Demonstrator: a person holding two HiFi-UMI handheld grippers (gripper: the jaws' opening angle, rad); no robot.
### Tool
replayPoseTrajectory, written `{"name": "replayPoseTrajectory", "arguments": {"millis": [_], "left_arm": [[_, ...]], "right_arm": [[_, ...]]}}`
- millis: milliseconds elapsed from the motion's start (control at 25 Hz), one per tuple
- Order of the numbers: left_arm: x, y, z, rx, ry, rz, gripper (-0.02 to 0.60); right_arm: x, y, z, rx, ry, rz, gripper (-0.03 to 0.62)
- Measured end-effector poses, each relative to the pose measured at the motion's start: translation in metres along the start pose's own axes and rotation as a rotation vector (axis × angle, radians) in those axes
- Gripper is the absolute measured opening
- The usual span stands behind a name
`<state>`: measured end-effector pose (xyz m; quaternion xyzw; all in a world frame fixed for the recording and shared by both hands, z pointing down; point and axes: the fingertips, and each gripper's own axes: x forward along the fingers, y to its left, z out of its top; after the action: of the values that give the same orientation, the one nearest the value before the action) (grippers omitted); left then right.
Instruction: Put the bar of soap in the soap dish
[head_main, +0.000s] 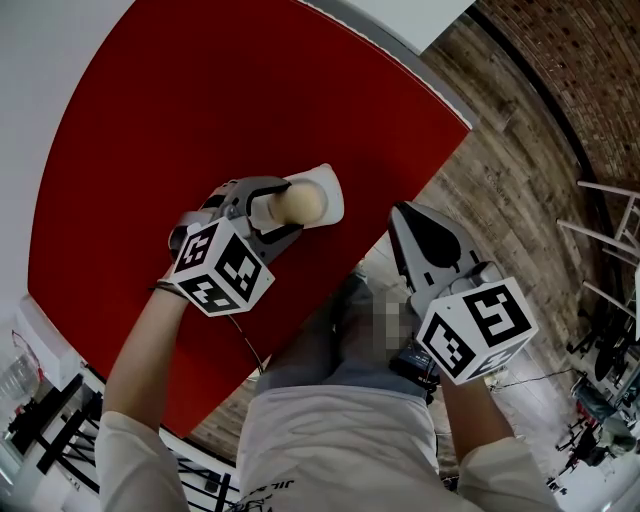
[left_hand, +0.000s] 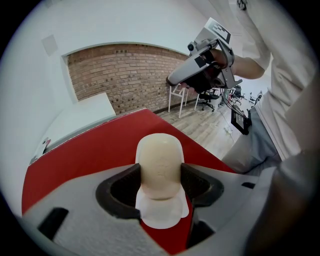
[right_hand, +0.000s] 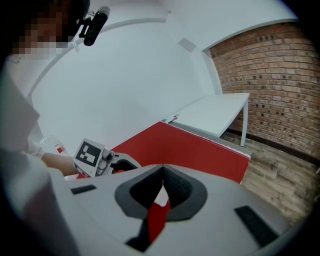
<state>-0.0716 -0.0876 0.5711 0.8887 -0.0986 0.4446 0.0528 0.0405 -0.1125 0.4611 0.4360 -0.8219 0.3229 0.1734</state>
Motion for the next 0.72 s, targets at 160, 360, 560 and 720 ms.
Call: {"name": "replayPoseTrajectory", "arguments": {"millis": [160, 360, 560, 720], "left_arm": [[0.003, 0.000, -0.004, -0.002, 0.005, -0.005, 0.259], [0.007, 0.001, -0.006, 0.001, 0.018, -0.012, 0.261], [0.011, 0.001, -0.004, 0.005, 0.025, -0.016, 0.261], [0.012, 0.001, -0.006, 0.004, 0.029, -0.022, 0.259]], "right_arm": [[-0.001, 0.000, -0.004, 0.006, 0.002, -0.006, 0.005], [0.000, -0.002, -0.006, 0.010, 0.002, -0.004, 0.004], [-0.002, -0.005, -0.007, 0.013, 0.005, -0.005, 0.003], [-0.002, -0.006, -0.009, 0.015, 0.007, -0.004, 0.003]]}}
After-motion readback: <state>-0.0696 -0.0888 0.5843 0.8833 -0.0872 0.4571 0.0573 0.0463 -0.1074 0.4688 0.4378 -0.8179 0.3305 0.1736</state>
